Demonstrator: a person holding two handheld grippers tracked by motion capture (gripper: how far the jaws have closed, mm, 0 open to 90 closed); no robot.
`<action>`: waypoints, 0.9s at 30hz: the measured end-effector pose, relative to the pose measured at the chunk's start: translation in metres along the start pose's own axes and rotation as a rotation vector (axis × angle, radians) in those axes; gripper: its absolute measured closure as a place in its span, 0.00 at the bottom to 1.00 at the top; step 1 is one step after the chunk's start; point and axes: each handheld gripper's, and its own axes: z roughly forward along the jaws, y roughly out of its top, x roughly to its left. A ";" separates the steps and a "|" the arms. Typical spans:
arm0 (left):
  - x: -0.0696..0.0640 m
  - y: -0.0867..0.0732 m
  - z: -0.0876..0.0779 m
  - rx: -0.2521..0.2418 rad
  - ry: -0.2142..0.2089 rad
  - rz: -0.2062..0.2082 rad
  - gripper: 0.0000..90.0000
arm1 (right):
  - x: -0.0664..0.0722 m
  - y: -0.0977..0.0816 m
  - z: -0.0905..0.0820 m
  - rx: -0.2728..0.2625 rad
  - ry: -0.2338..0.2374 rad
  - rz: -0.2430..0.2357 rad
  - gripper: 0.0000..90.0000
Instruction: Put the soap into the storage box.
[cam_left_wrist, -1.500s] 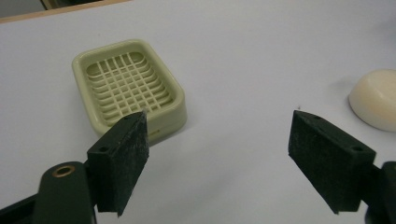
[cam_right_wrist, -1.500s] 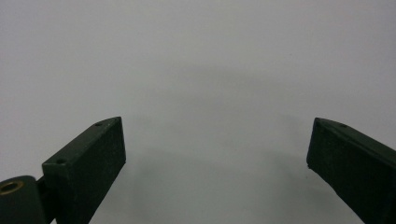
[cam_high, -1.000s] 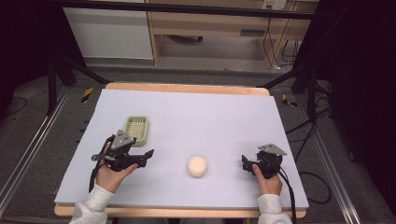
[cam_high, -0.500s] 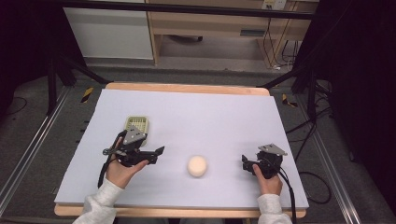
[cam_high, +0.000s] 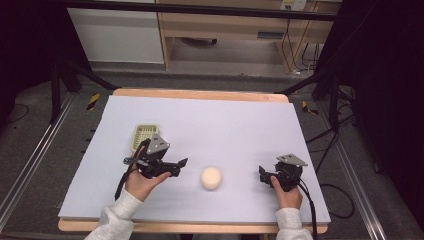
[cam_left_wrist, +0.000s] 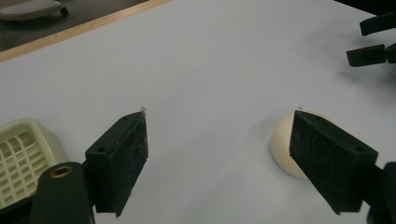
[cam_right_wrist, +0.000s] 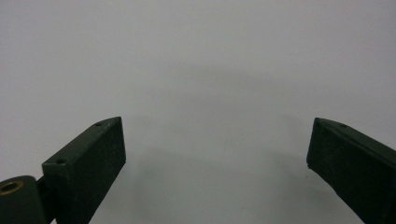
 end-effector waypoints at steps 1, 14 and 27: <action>-0.001 0.000 0.001 -0.001 -0.003 0.003 0.21 | 0.000 0.000 0.000 0.000 0.000 0.000 0.05; -0.015 0.000 0.015 0.007 -0.041 -0.004 0.21 | 0.000 0.000 0.000 0.002 0.006 -0.001 0.05; -0.029 0.002 0.027 0.027 -0.079 0.008 0.21 | 0.000 0.000 0.000 0.004 0.005 -0.001 0.05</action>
